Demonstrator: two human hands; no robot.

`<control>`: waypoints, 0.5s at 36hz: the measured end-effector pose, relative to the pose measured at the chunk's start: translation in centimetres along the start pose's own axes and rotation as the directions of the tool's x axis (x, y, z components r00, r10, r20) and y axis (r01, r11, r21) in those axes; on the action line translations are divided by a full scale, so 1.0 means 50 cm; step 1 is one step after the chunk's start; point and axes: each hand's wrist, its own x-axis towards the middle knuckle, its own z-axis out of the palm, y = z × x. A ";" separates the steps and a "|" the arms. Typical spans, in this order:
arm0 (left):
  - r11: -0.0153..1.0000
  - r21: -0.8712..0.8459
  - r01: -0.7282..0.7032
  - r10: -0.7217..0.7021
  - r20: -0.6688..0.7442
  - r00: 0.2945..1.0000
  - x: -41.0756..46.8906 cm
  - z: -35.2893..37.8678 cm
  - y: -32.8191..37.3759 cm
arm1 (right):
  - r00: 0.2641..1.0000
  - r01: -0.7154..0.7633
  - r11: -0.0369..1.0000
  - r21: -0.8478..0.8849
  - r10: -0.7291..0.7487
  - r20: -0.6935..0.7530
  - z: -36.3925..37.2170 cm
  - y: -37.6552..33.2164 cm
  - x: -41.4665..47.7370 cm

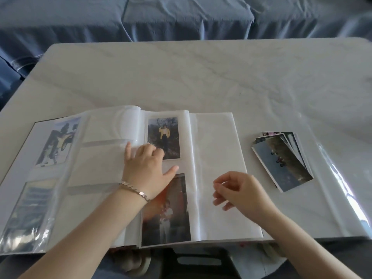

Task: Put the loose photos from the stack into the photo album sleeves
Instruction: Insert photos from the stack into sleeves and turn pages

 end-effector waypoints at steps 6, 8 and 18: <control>0.964 -0.213 -0.158 0.172 0.050 0.984 -0.001 0.018 0.057 | 0.897 0.097 0.827 -0.554 -0.314 -0.311 -0.112 0.038 0.011; 0.959 -0.214 -0.185 0.202 0.060 0.978 -0.004 0.028 0.065 | 0.877 0.014 0.753 -0.658 -0.325 -0.354 -0.143 0.049 0.021; 0.969 -0.143 -0.202 0.218 0.111 0.970 0.000 0.037 0.054 | 0.921 -0.220 0.377 -0.900 -0.225 -0.319 -0.187 0.062 0.046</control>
